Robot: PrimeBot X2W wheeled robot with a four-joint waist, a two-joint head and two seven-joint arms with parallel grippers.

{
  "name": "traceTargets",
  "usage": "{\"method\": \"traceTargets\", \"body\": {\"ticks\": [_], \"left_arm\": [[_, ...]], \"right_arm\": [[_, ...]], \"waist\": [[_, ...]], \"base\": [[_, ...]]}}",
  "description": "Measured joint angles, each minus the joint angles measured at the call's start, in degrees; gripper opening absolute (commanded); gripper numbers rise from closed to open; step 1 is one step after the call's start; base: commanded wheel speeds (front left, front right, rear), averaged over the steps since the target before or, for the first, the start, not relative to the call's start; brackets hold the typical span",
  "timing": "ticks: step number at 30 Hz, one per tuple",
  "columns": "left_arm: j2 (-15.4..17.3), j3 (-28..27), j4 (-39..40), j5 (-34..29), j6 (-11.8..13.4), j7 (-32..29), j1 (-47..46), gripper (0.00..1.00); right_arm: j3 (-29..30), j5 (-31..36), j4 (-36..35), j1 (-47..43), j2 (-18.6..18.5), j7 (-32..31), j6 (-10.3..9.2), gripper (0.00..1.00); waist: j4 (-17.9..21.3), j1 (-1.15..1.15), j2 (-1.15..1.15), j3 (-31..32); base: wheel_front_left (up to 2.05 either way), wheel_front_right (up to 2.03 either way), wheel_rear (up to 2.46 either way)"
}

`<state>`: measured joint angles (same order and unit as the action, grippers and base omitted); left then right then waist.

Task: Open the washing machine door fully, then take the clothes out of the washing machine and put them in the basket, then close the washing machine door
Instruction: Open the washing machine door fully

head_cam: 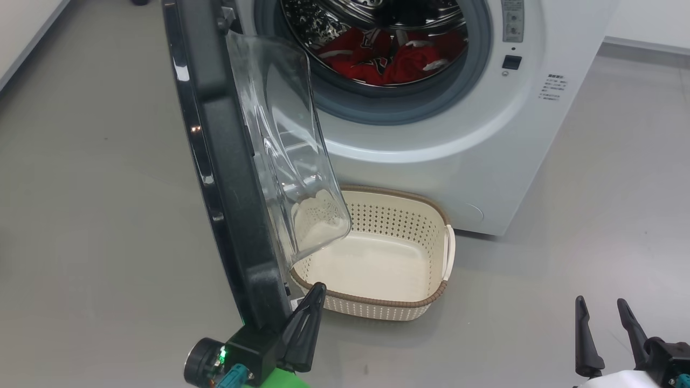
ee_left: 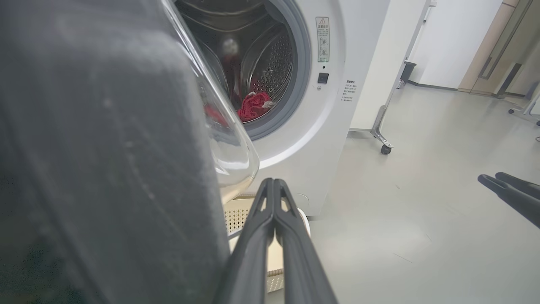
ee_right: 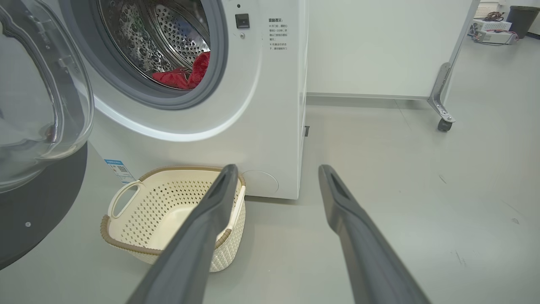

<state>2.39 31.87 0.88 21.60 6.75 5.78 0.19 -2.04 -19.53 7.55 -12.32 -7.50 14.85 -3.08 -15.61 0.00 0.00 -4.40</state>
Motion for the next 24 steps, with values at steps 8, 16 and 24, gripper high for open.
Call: {"method": "traceTargets", "body": {"ticks": [8,16,24], "left_arm": [[0.01,-2.94,0.18,-1.53,0.0,0.92,2.53,0.0],[0.04,-8.7,-0.03,-6.12,0.0,1.22,3.77,0.0],[0.04,-16.21,0.56,-7.02,0.01,2.46,3.94,0.0]], "right_arm": [[0.37,-0.01,-0.03,-0.1,0.02,0.01,0.09,1.0],[0.09,0.05,-0.37,-0.23,-0.02,0.01,0.54,1.0],[-0.51,0.53,-0.36,-0.2,-0.09,0.01,1.01,1.0]], "waist": [[-3.08,0.0,0.0,0.14],[-6.41,0.0,0.0,0.06],[-7.01,0.0,0.0,-0.55]], "base": [[0.0,0.0,0.0],[0.0,0.0,0.0],[0.0,0.0,0.0]]}}
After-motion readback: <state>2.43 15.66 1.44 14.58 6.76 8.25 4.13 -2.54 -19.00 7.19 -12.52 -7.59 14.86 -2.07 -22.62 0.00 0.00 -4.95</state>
